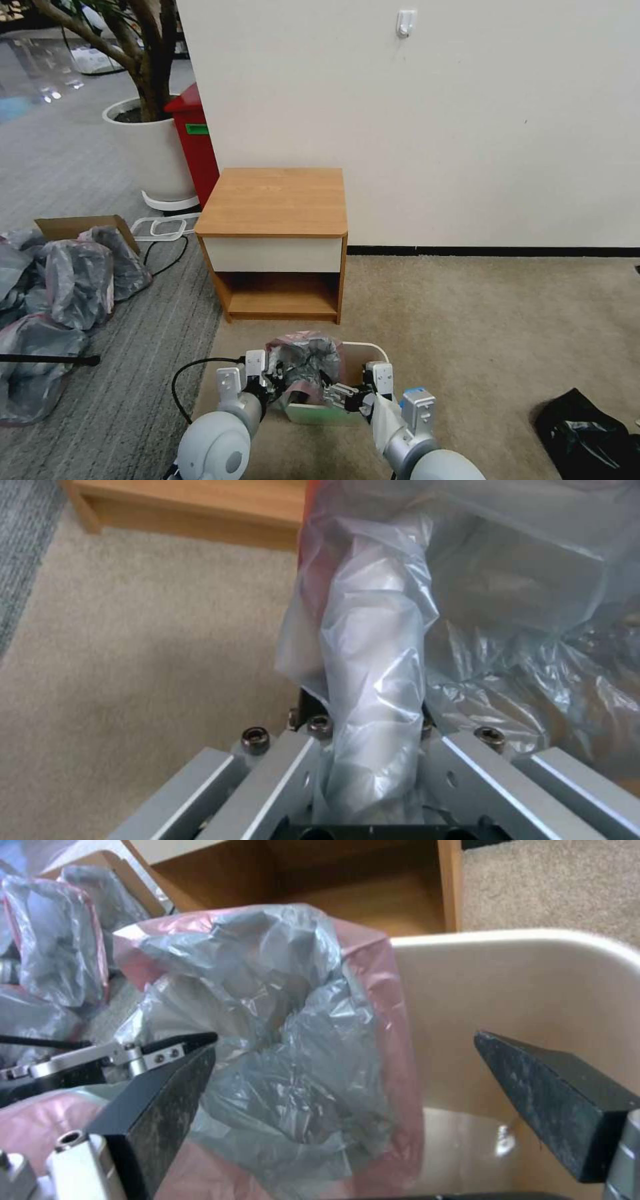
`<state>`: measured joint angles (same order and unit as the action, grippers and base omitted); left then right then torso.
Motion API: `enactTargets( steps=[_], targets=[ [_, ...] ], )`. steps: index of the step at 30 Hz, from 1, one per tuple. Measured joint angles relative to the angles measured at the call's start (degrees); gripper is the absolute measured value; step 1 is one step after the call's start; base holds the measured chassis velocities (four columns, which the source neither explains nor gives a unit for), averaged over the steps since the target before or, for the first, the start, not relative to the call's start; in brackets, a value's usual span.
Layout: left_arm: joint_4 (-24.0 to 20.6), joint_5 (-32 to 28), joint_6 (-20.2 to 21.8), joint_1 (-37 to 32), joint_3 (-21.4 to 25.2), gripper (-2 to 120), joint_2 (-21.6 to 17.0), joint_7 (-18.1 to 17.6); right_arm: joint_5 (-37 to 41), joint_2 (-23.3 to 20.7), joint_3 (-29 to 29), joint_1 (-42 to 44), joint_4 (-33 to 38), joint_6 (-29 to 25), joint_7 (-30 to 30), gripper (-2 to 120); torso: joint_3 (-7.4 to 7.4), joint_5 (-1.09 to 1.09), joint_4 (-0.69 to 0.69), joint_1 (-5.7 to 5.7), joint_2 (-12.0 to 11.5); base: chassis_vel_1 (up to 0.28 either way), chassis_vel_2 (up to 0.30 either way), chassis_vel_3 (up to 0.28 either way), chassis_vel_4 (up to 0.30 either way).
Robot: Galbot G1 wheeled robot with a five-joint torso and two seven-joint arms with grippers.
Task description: Pick up the garbage bag from the table and place it over the trash can.
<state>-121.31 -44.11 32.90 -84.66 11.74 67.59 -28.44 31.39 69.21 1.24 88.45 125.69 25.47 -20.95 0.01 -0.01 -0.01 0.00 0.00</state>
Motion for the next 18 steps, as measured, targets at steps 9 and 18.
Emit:
enactTargets(
  steps=[9,18],
  targets=[
    [-2.15,0.09,-1.22,-2.31,1.45,4,-0.48,2.25,-0.62,2.10,-0.55,-0.31,-1.08,-0.96,-0.02,99,0.00,0.01,0.00,0.00,0.00,0.000,0.000,0.000,0.000],
    [-3.27,0.10,-2.26,-3.35,2.01,4,-0.20,2.78,-1.56,2.67,-0.58,-0.77,-2.01,-2.60,0.03,89,0.00,0.01,0.01,0.00,0.00,0.000,0.000,0.000,0.000]
  ],
)
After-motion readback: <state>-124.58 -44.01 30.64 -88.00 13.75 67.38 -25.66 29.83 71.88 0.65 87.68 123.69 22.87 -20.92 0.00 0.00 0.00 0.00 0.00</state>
